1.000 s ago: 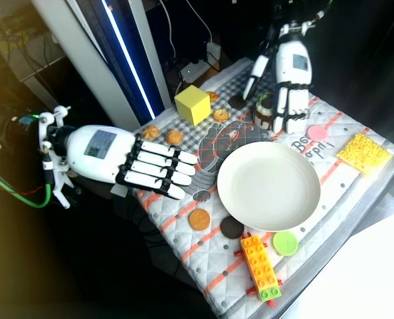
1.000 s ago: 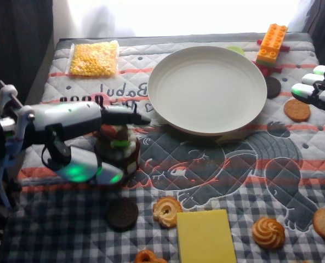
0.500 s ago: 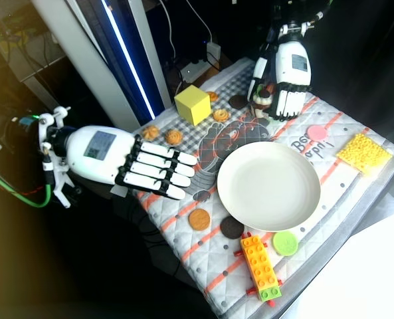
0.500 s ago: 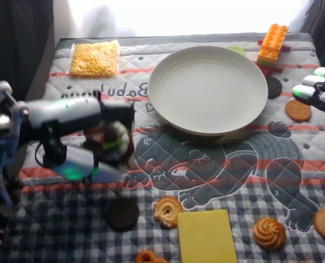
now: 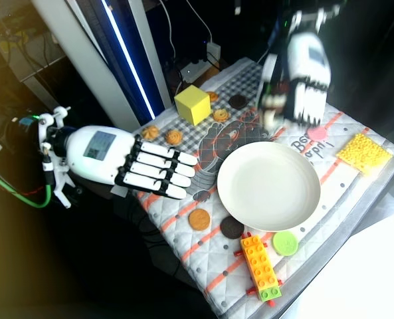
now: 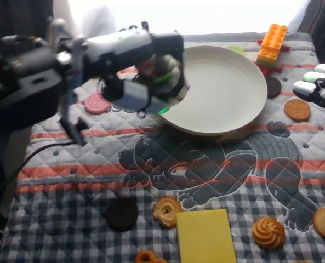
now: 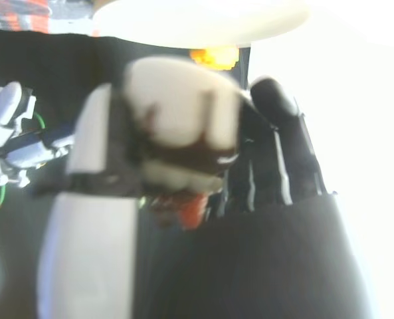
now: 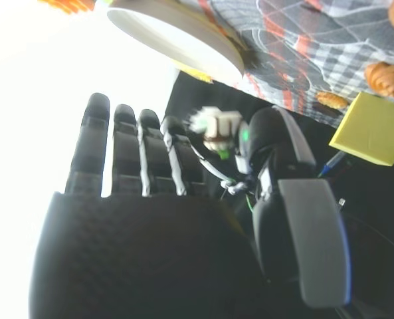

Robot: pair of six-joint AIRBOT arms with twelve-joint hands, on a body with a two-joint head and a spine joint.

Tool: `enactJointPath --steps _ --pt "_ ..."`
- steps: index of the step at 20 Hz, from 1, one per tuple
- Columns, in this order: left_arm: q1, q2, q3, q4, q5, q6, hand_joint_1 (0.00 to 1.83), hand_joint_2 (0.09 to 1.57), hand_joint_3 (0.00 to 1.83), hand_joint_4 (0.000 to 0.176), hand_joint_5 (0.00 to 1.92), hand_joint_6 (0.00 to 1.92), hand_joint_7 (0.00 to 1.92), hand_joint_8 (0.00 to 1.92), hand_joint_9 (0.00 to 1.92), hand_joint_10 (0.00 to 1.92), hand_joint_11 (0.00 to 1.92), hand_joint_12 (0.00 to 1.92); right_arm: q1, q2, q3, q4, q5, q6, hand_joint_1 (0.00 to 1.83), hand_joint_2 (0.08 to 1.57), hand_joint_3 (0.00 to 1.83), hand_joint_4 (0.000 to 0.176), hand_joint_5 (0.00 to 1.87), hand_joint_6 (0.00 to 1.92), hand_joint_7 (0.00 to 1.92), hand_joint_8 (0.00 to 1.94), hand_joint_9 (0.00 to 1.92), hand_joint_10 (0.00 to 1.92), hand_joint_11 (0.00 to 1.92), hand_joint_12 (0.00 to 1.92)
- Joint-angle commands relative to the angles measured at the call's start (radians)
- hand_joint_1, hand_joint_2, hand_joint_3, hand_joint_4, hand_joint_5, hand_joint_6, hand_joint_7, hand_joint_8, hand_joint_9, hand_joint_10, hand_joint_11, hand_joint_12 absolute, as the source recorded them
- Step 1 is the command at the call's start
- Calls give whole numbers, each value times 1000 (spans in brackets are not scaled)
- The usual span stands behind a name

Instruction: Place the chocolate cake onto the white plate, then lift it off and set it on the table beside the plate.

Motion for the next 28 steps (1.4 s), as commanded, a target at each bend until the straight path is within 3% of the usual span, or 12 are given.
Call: enactJointPath --steps 1,4,6,9,10,11,14,16,18,22,26,28 --pt "-23 -15 24 -28 -85 -6 1385 1173 0 0 208 1647 108 1621 250 1811 340 1921 8 4 3 16 119 2 379 1329 0 0 0 0 0 0 0 0 0 728" --pt "-46 -106 119 -76 -18 -7 1065 1302 0 0 621 1506 265 1424 300 1629 289 1874 8 4 4 17 121 2 382 1327 0 0 0 0 0 0 0 0 0 578" --pt "-49 -185 197 -127 27 -7 1341 1148 0 0 267 1546 209 1300 242 1496 191 1829 8 4 4 17 121 3 411 1338 2 0 0 0 0 0 0 0 0 537" --pt "-46 -232 244 -154 56 -7 1360 1142 0 0 225 1526 238 1078 269 1348 192 1785 8 4 5 17 121 6 449 1348 3 0 0 0 0 0 0 0 0 335" --pt "-43 -249 259 -163 64 -7 1352 1143 0 0 209 1359 206 1017 244 1362 196 1816 8 4 5 17 121 7 423 1349 3 0 0 0 0 0 0 0 0 332" --pt "-43 -261 268 -169 68 -7 1256 1145 0 0 227 879 290 558 259 1081 154 1704 8 4 6 17 121 7 415 1344 1 0 0 0 0 0 0 0 0 333" --pt "-42 -277 265 -173 65 -5 1199 1103 0 0 221 660 401 428 342 961 189 1647 8 4 6 17 121 9 422 1346 1 0 0 0 0 0 0 0 0 230" --pt "-36 -271 250 -172 55 -4 1071 1084 0 0 104 307 200 81 26 442 3 1208 8 4 6 17 121 9 431 1340 0 0 0 0 0 0 0 0 0 194" --pt "-32 -253 232 -172 39 -4 889 1036 0 45 8 29 17 3 0 26 0 906 8 4 6 17 121 11 460 1333 0 0 0 0 0 0 0 0 0 207" --pt "-22 -205 182 -170 -5 -4 837 958 0 166 0 0 0 0 0 0 0 234 8 6 5 23 121 12 510 1242 0 0 0 0 0 0 0 0 0 24" --pt "-2 -91 73 -154 -108 -4 844 976 6 175 0 0 0 0 0 0 0 0 14 15 7 22 127 36 507 1211 0 14 0 0 0 0 0 0 20 12" --pt "16 -18 12 -147 -168 -19 796 1014 20 175 0 0 0 0 0 0 0 0 26 15 13 20 128 46 501 1233 3 17 0 0 0 0 19 16 0 524"
